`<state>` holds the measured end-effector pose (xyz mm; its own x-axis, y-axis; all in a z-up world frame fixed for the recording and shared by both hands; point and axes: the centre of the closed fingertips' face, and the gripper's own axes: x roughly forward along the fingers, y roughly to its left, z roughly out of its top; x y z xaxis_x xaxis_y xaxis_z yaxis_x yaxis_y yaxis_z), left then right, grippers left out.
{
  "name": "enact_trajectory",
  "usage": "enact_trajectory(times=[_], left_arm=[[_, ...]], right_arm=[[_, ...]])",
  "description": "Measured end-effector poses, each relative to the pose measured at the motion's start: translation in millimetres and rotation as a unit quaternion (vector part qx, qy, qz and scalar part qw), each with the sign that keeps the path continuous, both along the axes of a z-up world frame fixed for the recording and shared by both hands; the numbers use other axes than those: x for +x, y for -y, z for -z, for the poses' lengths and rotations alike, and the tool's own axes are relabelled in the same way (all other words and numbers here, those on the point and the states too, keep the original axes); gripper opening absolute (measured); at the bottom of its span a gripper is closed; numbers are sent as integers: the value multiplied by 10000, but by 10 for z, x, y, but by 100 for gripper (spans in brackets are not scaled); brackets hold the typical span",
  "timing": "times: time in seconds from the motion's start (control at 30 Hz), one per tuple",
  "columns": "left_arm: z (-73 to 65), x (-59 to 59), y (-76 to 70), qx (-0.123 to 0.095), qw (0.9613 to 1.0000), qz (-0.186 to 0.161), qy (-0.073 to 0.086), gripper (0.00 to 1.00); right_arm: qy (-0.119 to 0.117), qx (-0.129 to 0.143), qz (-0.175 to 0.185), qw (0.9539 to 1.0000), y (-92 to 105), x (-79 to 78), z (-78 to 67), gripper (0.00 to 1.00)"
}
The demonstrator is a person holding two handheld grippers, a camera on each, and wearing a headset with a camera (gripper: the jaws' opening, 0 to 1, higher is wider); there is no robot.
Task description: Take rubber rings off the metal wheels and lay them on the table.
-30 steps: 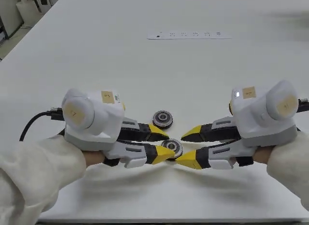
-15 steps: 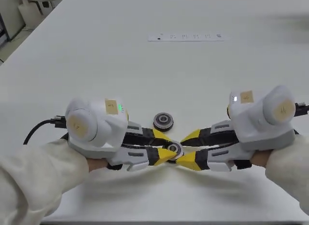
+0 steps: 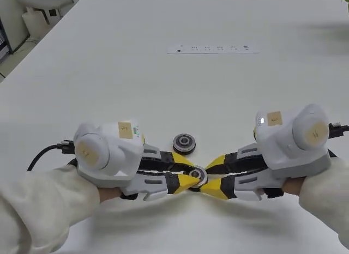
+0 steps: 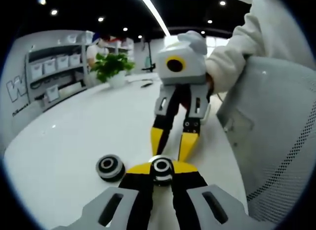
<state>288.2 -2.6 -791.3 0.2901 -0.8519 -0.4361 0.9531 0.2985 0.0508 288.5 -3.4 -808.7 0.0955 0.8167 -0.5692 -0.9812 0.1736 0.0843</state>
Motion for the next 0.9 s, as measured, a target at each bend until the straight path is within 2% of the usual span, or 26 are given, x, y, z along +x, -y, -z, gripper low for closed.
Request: enact_trajectory(times=[0.43, 0.9], left_arm=[[2, 9, 9, -23, 10000, -31, 29, 14], [9, 18, 13, 13, 10000, -31, 72, 14]], right_arm=[[-147, -84, 85, 9998, 33, -1, 7, 11], [-178, -198, 144, 9995, 39, -6, 18, 8]])
